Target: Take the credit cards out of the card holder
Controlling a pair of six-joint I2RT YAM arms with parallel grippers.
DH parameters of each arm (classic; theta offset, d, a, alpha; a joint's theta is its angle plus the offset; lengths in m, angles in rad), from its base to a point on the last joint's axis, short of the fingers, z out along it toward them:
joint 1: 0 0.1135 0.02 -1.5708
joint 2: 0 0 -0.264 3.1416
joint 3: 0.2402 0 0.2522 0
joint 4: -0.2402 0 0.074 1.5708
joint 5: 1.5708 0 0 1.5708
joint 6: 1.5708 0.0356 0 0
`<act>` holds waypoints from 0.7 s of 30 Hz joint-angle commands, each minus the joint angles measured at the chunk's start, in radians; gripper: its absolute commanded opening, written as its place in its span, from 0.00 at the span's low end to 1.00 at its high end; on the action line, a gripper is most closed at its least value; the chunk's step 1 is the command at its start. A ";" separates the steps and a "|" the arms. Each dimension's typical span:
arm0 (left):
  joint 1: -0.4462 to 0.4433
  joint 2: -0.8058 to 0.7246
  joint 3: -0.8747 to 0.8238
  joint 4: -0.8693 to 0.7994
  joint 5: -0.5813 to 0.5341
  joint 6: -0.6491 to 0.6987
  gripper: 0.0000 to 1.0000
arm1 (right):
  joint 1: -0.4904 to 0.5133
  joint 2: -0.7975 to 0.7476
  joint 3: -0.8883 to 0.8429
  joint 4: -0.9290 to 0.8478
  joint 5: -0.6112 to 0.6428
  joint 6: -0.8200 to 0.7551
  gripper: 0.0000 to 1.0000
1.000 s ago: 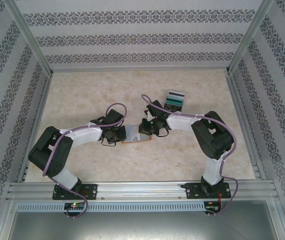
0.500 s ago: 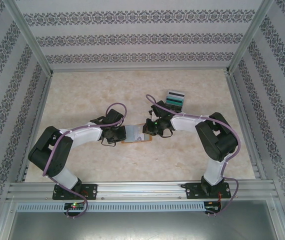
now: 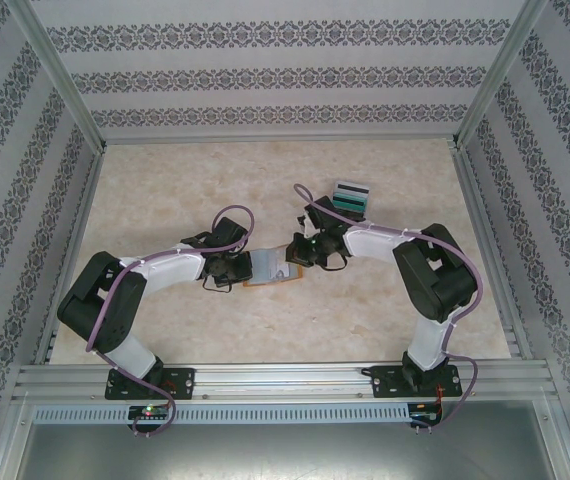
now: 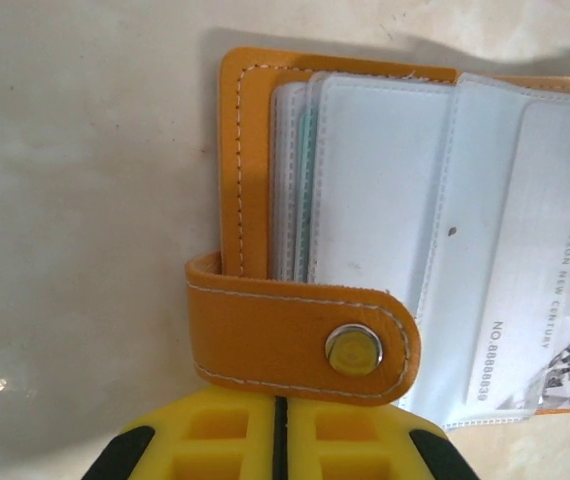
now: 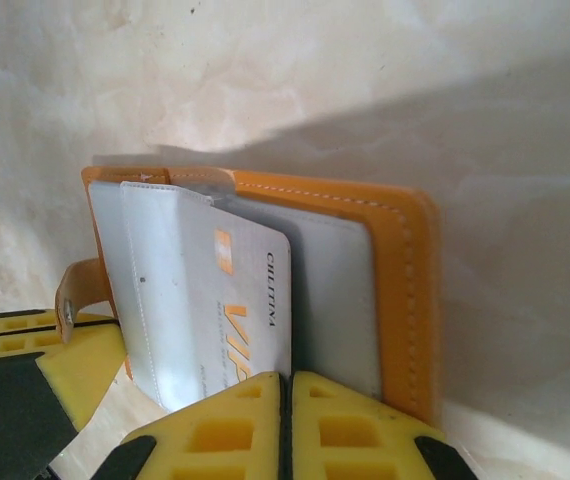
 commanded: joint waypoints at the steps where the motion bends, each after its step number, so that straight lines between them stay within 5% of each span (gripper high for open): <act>1: 0.012 0.023 0.008 -0.056 -0.017 0.023 0.00 | -0.016 0.031 0.022 -0.031 -0.018 -0.044 0.00; 21: 0.023 0.028 0.009 -0.058 -0.013 0.026 0.00 | -0.068 -0.021 -0.065 -0.024 -0.034 -0.073 0.00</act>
